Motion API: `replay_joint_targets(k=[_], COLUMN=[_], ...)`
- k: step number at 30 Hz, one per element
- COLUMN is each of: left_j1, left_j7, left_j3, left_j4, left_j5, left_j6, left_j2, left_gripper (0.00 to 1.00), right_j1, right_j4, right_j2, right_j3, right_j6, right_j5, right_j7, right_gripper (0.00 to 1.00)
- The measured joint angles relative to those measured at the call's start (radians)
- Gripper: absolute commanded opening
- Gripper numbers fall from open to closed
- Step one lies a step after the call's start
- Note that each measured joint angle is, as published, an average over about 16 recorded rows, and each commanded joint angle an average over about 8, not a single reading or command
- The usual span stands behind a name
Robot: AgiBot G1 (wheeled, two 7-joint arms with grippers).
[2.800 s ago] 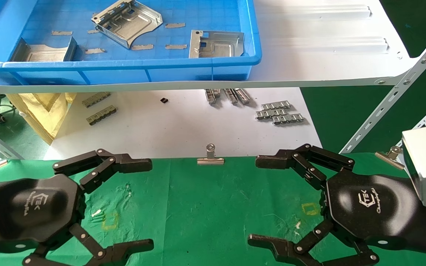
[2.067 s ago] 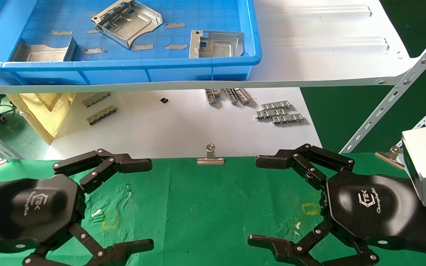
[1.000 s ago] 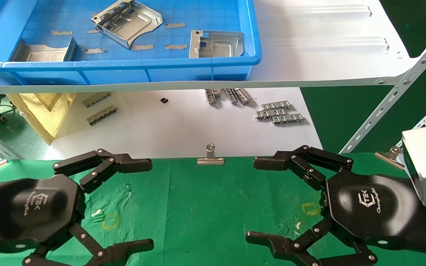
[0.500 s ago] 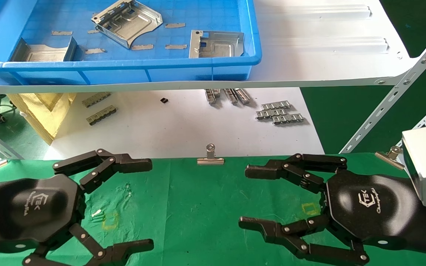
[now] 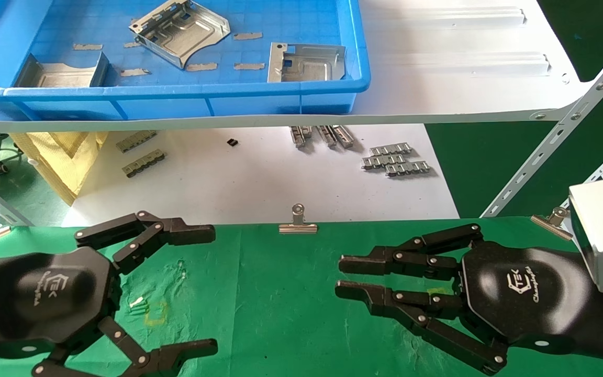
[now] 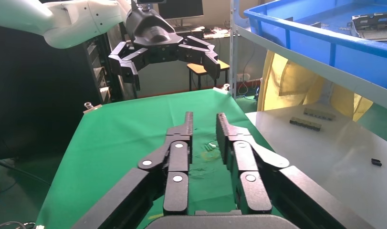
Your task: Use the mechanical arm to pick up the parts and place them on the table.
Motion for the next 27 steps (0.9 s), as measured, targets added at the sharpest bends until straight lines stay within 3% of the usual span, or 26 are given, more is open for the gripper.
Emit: replay_joint_targets(k=[21,27], left_j1=[-0.003,-0.057], left_j7=[0.002,0.010], left_j3=[-0.001,0.000], left_j4=[0.001,0.018], left_j5=[0.004,0.033], left_j6=[-0.006,-0.039], left_j2=[0.002,0.024], left_gripper=[1.00,1.00], right_j1=[0.000,0.000], right_j4=[0.000,0.000], right_j2=[0.000,0.000], right_j3=[0.000,0.000], right_j6=[0.000,0.000], right_j5=[0.000,0.000], right_j7=[0.000,0.000], right_gripper=[0.00,0.00])
